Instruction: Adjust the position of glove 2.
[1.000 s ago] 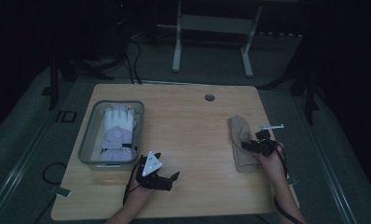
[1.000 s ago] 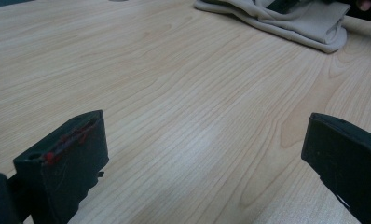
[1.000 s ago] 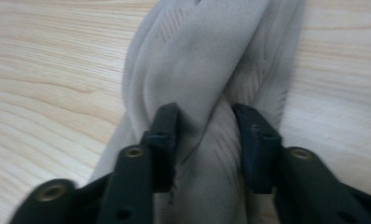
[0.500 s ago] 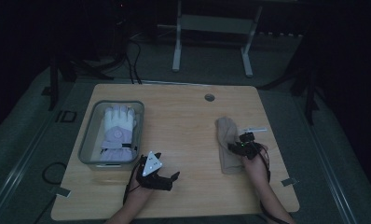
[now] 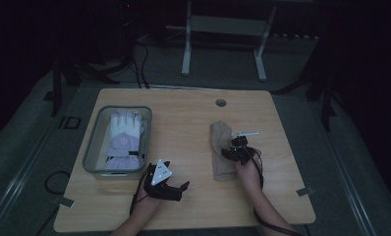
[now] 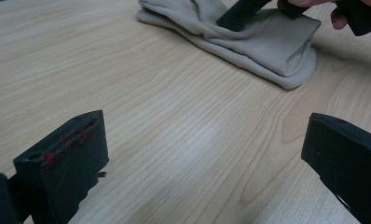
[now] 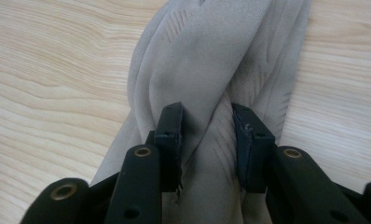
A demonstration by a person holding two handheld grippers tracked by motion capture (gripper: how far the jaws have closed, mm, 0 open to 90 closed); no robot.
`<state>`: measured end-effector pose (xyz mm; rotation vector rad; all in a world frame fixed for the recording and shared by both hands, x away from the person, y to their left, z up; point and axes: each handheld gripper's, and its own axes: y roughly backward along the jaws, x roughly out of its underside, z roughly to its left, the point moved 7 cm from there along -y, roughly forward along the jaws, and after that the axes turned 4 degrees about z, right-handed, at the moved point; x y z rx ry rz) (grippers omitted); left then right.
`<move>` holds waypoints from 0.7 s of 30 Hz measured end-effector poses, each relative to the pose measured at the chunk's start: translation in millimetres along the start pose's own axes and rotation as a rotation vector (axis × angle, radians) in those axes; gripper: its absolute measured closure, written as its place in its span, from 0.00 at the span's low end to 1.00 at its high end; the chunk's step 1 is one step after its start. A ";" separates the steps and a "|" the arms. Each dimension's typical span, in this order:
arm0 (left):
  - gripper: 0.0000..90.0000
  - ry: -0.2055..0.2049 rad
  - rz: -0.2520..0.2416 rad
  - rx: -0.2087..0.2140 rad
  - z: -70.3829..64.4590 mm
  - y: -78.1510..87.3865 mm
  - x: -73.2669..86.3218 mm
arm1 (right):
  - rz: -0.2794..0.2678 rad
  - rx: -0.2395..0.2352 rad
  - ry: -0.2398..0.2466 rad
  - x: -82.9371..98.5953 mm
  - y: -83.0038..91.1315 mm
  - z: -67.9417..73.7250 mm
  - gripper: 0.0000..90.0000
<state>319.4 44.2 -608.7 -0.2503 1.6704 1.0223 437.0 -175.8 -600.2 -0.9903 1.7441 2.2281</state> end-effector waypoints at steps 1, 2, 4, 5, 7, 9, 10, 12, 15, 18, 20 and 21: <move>0.01 -0.001 0.001 -0.001 0.0 0.0 -0.1 | 0.001 -0.003 0.000 -1.6 -1.8 4.4 0.72; 0.01 0.001 -0.001 0.005 -0.2 -0.1 -0.2 | 0.002 -0.005 -0.002 -2.4 -3.0 6.9 0.72; 0.01 0.005 -0.001 0.037 -2.2 -1.0 0.1 | 0.000 -0.014 -0.002 -5.1 -6.4 13.9 0.71; 0.01 -0.006 0.004 0.043 -3.6 -1.2 0.4 | -0.001 -0.019 0.000 -6.4 -8.3 17.1 0.70; 0.01 -0.025 0.003 0.048 -6.8 -1.5 0.2 | -0.008 -0.025 -0.007 -8.7 -12.1 25.1 0.69; 0.01 -0.026 0.008 0.059 -9.3 -2.5 0.1 | -0.018 -0.026 -0.006 -10.2 -14.9 30.4 0.69; 0.01 -0.032 0.008 0.063 -10.1 -2.5 0.0 | -0.020 -0.030 -0.009 -10.8 -16.3 34.2 0.69; 0.01 -0.032 0.010 0.074 -11.2 -2.3 -0.3 | -0.020 -0.034 -0.004 -12.2 -18.1 38.9 0.68; 0.01 -0.036 0.012 0.075 -12.0 -2.2 -0.6 | -0.016 -0.047 -0.004 -13.8 -19.3 42.8 0.67; 0.01 -0.032 0.019 0.080 -12.7 -2.4 -1.0 | -0.017 -0.060 -0.015 -16.2 -15.1 41.9 0.63; 0.01 -0.030 0.023 0.086 -13.6 -3.0 -1.1 | -0.038 -0.065 -0.007 -19.9 -7.1 39.8 0.61; 0.01 -0.033 0.031 0.084 -13.8 -3.9 -1.0 | -0.048 -0.069 -0.007 -21.7 -3.8 38.9 0.61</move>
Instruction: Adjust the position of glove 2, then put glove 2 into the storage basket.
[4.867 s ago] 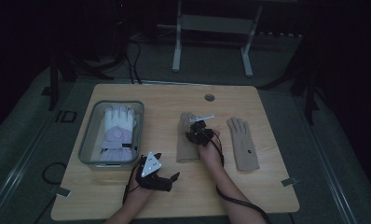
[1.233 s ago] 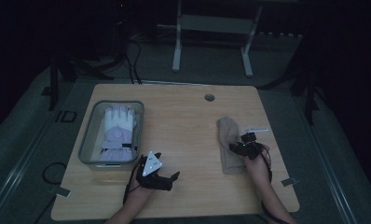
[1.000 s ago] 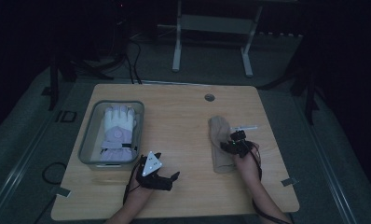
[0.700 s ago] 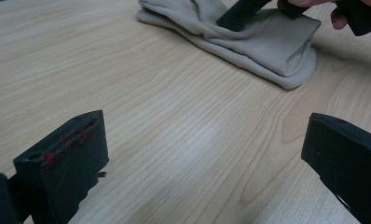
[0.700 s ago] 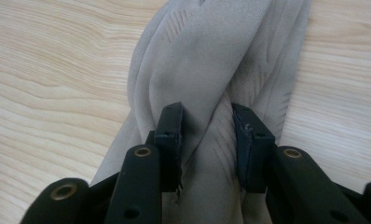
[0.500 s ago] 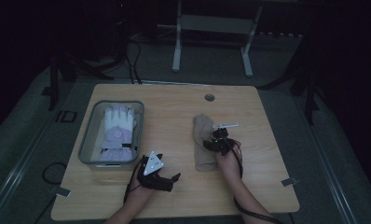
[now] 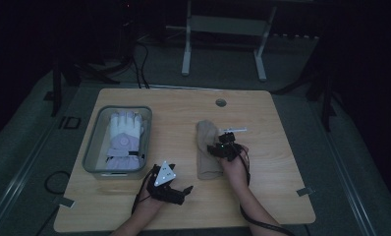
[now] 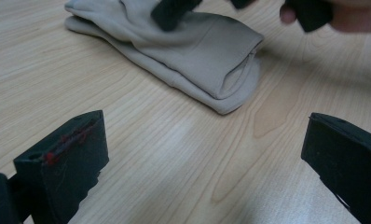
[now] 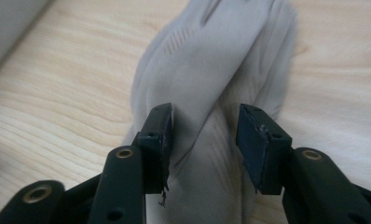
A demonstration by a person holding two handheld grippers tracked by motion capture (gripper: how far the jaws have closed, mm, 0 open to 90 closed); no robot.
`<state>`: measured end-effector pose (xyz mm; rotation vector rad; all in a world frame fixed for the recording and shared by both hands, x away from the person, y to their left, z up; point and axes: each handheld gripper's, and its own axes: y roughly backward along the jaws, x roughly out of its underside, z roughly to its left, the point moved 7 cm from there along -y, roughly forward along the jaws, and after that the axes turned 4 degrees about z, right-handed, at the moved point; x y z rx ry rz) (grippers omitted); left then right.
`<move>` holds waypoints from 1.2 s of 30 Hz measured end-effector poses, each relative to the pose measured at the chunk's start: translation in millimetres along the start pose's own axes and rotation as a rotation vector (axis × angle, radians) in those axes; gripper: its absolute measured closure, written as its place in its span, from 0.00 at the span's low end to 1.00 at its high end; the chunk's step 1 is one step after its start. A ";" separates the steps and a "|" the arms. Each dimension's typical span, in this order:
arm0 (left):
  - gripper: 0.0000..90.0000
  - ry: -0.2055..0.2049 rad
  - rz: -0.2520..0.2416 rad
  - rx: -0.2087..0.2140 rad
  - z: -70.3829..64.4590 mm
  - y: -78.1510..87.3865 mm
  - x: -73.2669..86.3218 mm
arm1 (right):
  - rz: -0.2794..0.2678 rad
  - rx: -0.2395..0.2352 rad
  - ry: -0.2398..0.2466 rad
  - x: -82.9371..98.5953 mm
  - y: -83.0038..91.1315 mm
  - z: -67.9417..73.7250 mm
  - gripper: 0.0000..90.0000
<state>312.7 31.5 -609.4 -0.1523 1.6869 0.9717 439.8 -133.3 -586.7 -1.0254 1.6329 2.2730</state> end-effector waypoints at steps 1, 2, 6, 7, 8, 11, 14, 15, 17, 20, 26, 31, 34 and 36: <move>0.01 -0.001 0.010 0.001 -0.5 -1.3 -0.2 | -0.010 0.000 0.003 -2.7 4.7 -1.0 0.60; 0.01 -0.007 0.020 0.002 -1.5 -2.5 -0.6 | -0.024 0.004 0.015 -5.8 9.7 -3.0 0.59; 0.01 -0.031 0.042 0.027 -7.1 -6.2 -3.9 | -0.057 0.014 0.037 -19.1 28.8 -13.0 0.56; 0.01 -0.038 0.046 0.040 -8.9 -7.1 -4.8 | -0.059 0.016 0.036 -23.0 33.1 -16.1 0.56; 0.01 -0.045 0.056 0.041 -10.1 -8.2 -5.6 | -0.058 0.018 0.043 -25.8 35.8 -18.6 0.55; 0.01 -0.078 0.066 0.051 -13.9 -10.5 -9.6 | -0.055 0.012 0.055 -33.8 41.5 -22.6 0.52; 0.01 -0.108 0.072 0.080 -19.0 -13.4 -16.7 | -0.052 -0.003 0.066 -41.4 42.7 -23.7 0.51; 0.03 -0.114 0.073 0.090 -20.1 -14.1 -18.4 | -0.052 -0.002 0.068 -43.9 42.4 -23.6 0.51; 0.03 -0.136 0.090 0.105 -22.9 -18.0 -22.5 | -0.049 -0.014 0.072 -48.6 40.3 -22.2 0.51; 0.05 -0.166 0.109 0.114 -26.7 -24.7 -29.2 | -0.021 -0.037 0.072 -52.9 32.3 -17.8 0.49; 0.15 -0.217 0.136 0.133 -29.1 -40.4 -46.8 | 0.026 -0.076 0.048 -60.7 7.0 -12.7 0.47; 0.23 -0.246 0.182 0.134 -24.6 -54.1 -53.9 | 0.073 -0.079 0.012 -65.7 -14.4 -15.5 0.47; 0.30 -0.247 0.213 0.125 -19.0 -60.4 -55.2 | 0.091 -0.080 -0.008 -67.7 -25.7 -17.4 0.48; 0.43 -0.248 0.240 0.122 -15.3 -64.2 -53.9 | 0.114 -0.079 -0.025 -67.5 -32.6 -18.0 0.49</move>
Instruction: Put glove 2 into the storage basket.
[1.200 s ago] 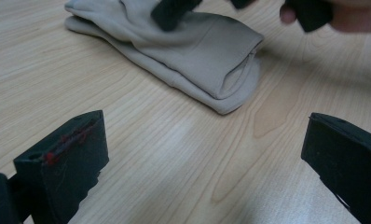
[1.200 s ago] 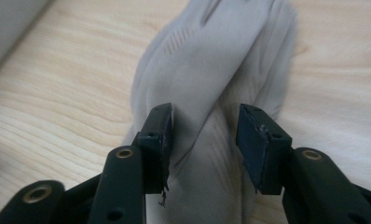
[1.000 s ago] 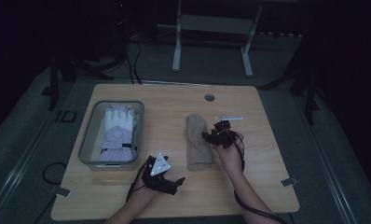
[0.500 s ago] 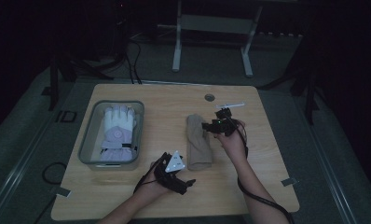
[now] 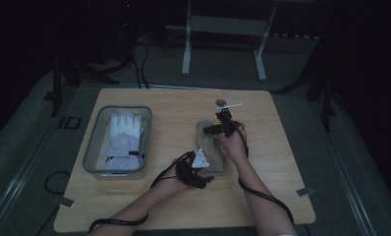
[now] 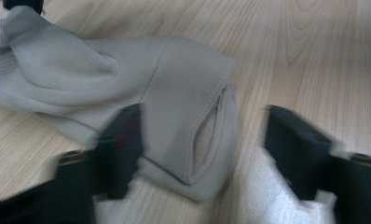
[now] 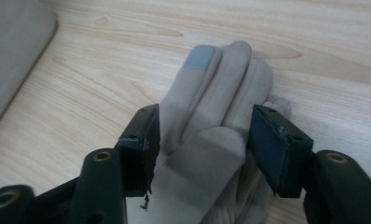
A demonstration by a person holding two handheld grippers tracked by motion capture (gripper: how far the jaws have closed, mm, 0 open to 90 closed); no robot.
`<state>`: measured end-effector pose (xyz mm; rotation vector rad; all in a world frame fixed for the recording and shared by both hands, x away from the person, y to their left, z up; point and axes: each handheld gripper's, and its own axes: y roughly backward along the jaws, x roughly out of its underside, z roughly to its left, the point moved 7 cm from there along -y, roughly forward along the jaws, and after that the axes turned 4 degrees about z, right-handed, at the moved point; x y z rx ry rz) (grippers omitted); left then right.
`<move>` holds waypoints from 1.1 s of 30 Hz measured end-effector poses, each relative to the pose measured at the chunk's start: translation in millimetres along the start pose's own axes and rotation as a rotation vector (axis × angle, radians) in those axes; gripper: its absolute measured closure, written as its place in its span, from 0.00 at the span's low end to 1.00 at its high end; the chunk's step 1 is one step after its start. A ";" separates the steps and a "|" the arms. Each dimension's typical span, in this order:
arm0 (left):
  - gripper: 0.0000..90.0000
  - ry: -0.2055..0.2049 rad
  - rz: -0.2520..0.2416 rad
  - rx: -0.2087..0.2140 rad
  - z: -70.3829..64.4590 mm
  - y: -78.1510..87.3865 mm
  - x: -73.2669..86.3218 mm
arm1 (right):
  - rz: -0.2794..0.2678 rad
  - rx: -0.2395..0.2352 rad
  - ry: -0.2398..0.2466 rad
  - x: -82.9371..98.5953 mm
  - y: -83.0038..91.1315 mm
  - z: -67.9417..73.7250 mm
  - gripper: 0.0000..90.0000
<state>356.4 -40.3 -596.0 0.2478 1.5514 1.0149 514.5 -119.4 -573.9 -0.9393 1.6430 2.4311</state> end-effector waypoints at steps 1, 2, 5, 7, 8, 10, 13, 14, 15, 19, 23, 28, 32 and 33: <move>0.43 0.004 0.016 0.021 0.5 -2.4 1.1 | 0.006 0.005 0.006 0.2 -3.4 -0.5 0.49; 0.49 0.001 0.027 0.027 0.9 -4.4 2.0 | 0.016 0.010 0.011 0.7 -6.1 -0.5 0.49; 0.65 -0.010 0.073 0.019 2.1 -7.8 5.3 | 0.028 0.018 0.016 0.5 -9.4 -0.1 0.53; 0.81 0.009 0.070 0.020 1.9 -8.4 6.3 | 0.039 0.028 0.024 0.0 -10.2 0.1 0.56; 0.88 0.009 0.070 0.020 1.9 -8.4 6.3 | 0.039 0.028 0.024 0.0 -10.2 0.1 0.56; 1.00 -0.003 0.049 0.013 -2.8 -4.0 5.0 | 0.039 0.036 0.038 0.1 -12.5 -0.5 0.57; 1.00 -0.023 0.052 0.015 -10.9 0.0 5.2 | 0.036 0.039 0.047 0.9 -13.1 -0.5 0.57; 1.00 -0.027 0.055 0.006 -12.6 0.6 5.3 | 0.034 0.040 0.048 1.0 -13.0 -0.5 0.57; 1.00 -0.027 0.055 0.006 -12.6 0.6 5.3 | 0.034 0.040 0.048 1.0 -13.0 -0.5 0.57; 0.85 -0.038 0.042 -0.049 -9.8 1.1 3.3 | 0.036 0.042 0.049 1.2 -13.1 -0.3 0.57; 0.64 -0.036 0.073 -0.083 0.5 -7.4 3.4 | 0.040 0.045 0.049 0.7 -13.3 0.1 0.57; 0.75 -0.062 0.099 -0.059 2.2 -14.3 5.0 | 0.039 0.044 0.050 0.6 -13.4 -0.3 0.57; 0.95 -0.077 0.103 -0.098 3.3 -10.2 2.5 | 0.039 0.040 0.051 0.3 -13.4 -0.9 0.57; 0.95 -0.074 0.097 -0.098 2.0 -6.8 1.8 | 0.039 0.038 0.051 0.3 -13.3 -1.0 0.57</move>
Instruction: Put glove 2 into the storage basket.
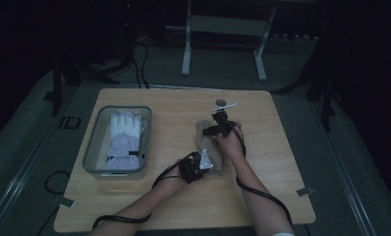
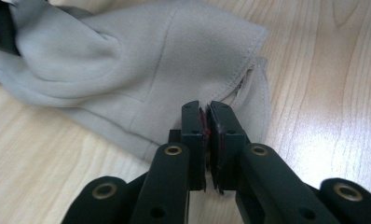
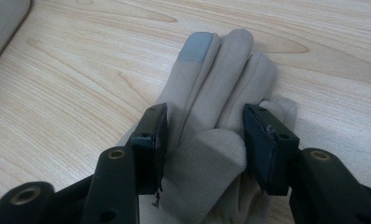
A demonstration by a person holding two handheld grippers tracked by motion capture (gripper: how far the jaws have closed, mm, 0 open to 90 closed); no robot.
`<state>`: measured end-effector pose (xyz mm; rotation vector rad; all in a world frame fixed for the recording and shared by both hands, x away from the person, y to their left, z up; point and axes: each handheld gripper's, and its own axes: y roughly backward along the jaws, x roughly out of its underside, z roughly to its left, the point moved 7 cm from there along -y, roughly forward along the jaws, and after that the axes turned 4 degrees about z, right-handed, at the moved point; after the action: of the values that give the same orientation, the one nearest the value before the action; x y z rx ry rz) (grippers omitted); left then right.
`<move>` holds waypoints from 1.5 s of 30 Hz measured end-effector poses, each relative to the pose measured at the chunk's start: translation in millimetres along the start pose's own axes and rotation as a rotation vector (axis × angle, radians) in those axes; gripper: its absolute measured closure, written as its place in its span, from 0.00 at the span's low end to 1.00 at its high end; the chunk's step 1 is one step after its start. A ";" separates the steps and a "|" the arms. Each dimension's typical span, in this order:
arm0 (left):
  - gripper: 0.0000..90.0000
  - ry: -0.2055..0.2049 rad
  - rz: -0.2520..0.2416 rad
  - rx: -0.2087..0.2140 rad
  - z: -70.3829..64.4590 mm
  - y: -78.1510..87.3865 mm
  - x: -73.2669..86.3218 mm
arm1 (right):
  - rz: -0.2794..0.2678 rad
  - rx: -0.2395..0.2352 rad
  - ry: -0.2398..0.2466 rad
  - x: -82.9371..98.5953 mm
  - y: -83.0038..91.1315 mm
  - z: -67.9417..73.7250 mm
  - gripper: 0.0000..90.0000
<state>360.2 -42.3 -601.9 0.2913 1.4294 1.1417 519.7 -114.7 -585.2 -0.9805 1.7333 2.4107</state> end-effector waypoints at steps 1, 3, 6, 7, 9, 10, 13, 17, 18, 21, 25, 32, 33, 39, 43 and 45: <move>0.95 0.009 -0.011 0.007 -0.8 3.2 -0.4 | -0.002 -0.001 0.001 0.1 0.0 -0.3 0.57; 0.95 0.019 -0.021 0.018 -2.9 10.2 -0.7 | -0.006 -0.003 0.004 0.5 -0.2 -1.0 0.56; 0.95 0.004 -0.019 0.009 -6.2 15.3 0.3 | -0.010 0.005 0.003 0.5 -0.7 -2.5 0.56; 0.95 0.004 -0.016 0.012 -8.2 15.6 1.7 | -0.010 0.005 0.003 0.5 -0.7 -2.5 0.56; 0.95 0.005 -0.013 0.013 -9.9 13.0 5.6 | -0.009 0.005 0.002 0.8 -1.5 -2.3 0.55; 0.95 0.040 -0.013 0.039 -8.1 9.6 9.4 | -0.009 0.011 0.011 1.1 -1.9 -1.6 0.55; 0.94 0.040 -0.002 0.046 -7.4 6.9 11.9 | -0.009 0.015 0.012 1.2 -2.2 -1.1 0.54; 0.88 0.039 0.009 0.068 -8.9 3.4 11.6 | -0.007 0.009 0.011 0.5 -2.5 -0.8 0.52; 0.84 0.038 0.008 0.073 -9.1 3.3 10.8 | -0.005 0.003 0.007 0.3 -2.1 -0.6 0.52; 0.63 0.038 -0.018 0.052 -9.2 5.8 7.5 | -0.024 -0.017 -0.019 -2.8 4.4 -0.4 0.50; 0.49 0.045 -0.026 0.059 -11.2 4.8 5.3 | -0.039 -0.003 -0.035 -5.7 6.1 -4.3 0.41; 0.46 0.043 0.012 0.059 -10.7 -8.0 3.9 | -0.001 0.020 -0.025 -2.4 -4.0 -5.8 0.36; 0.47 0.043 0.019 0.054 -9.7 -9.0 3.9 | 0.008 0.035 -0.021 -1.8 -4.8 -6.6 0.35; 0.58 0.047 0.024 0.028 -6.7 -10.4 3.3 | 0.032 0.010 -0.019 3.3 -12.6 -7.8 0.43; 0.83 0.041 0.042 -0.016 -2.8 -10.5 3.7 | 0.036 -0.013 -0.023 3.5 -12.5 -2.2 0.60; 0.87 0.028 0.053 -0.042 -2.2 -10.2 3.0 | 0.034 -0.002 -0.004 3.3 -12.0 1.0 0.64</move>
<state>362.0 -46.0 -612.0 0.2854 1.4277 1.2217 520.9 -110.3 -596.9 -0.9528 1.7613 2.4332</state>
